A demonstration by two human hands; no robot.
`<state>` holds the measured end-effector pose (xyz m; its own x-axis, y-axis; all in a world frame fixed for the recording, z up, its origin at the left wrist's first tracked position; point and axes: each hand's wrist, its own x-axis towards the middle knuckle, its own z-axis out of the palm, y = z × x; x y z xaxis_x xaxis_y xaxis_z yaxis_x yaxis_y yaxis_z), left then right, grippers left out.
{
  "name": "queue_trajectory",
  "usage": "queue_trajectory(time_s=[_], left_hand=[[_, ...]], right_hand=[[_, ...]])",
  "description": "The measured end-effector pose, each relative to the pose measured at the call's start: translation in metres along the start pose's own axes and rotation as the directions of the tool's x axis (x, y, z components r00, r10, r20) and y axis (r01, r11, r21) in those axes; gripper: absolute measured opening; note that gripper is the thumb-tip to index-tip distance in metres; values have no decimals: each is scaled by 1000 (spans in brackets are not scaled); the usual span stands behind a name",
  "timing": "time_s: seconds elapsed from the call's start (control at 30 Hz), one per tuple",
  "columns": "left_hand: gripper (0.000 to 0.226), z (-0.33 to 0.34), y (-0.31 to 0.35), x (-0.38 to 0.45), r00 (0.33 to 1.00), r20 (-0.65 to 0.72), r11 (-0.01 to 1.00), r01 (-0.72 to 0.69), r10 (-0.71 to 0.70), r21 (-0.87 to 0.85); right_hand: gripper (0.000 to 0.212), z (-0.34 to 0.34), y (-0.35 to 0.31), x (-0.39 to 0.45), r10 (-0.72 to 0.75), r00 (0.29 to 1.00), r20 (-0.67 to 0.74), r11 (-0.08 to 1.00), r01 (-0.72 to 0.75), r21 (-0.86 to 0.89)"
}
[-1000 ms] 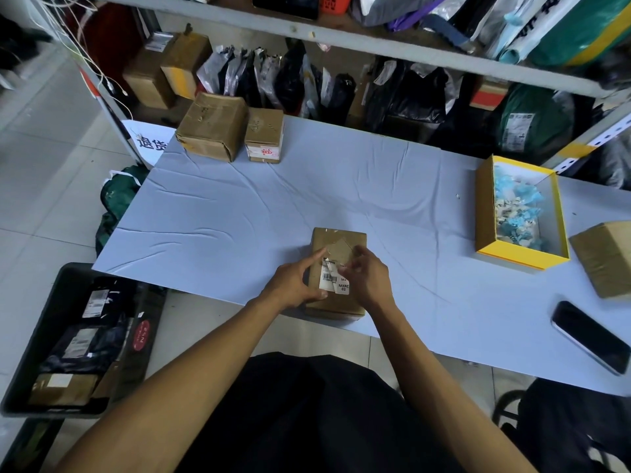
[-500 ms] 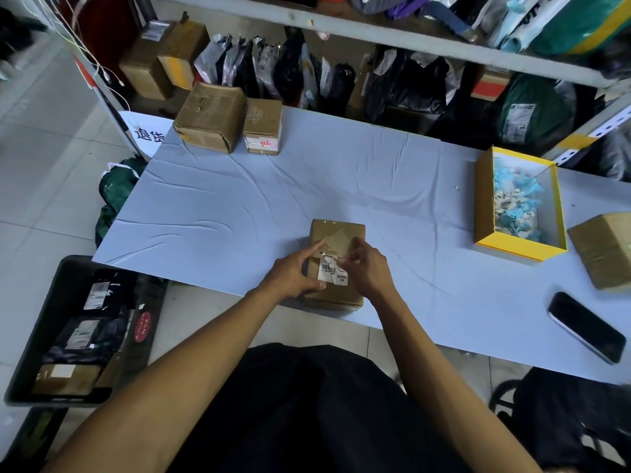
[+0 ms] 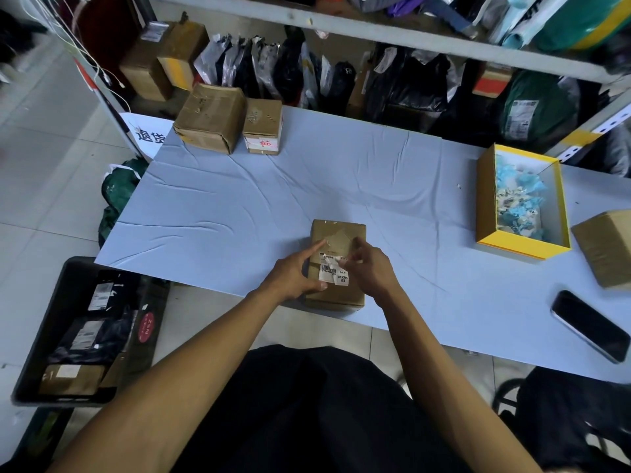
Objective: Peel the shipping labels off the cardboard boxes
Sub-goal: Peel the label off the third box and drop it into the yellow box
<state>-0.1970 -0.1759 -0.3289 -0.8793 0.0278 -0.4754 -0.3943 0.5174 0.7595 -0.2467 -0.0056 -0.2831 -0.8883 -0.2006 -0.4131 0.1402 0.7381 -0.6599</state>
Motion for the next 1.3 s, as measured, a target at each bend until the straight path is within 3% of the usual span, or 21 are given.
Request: queue_trajectory(time_s=[0.5,0.77,0.97,1.3], left_hand=[[92,0,-2,2,1000,7,998,7,-7,-57],[94,0,-5,3,1000,9,998,12,-11,-54],[95,-1,-4,2,1000,29,998,11,-9,-69],[94,1,-3,1,1000,28,998,8,-6,-67]], right_hand=[[44,-3,-1,-3,-22,999,40,998,20,52],[21,-2,2,-2,-47,995,92,998,44,35],[24,-6,4,-1,-74,986,152,997,76,-7],[16,-10,10,1,-85,972,218,993,63,104]])
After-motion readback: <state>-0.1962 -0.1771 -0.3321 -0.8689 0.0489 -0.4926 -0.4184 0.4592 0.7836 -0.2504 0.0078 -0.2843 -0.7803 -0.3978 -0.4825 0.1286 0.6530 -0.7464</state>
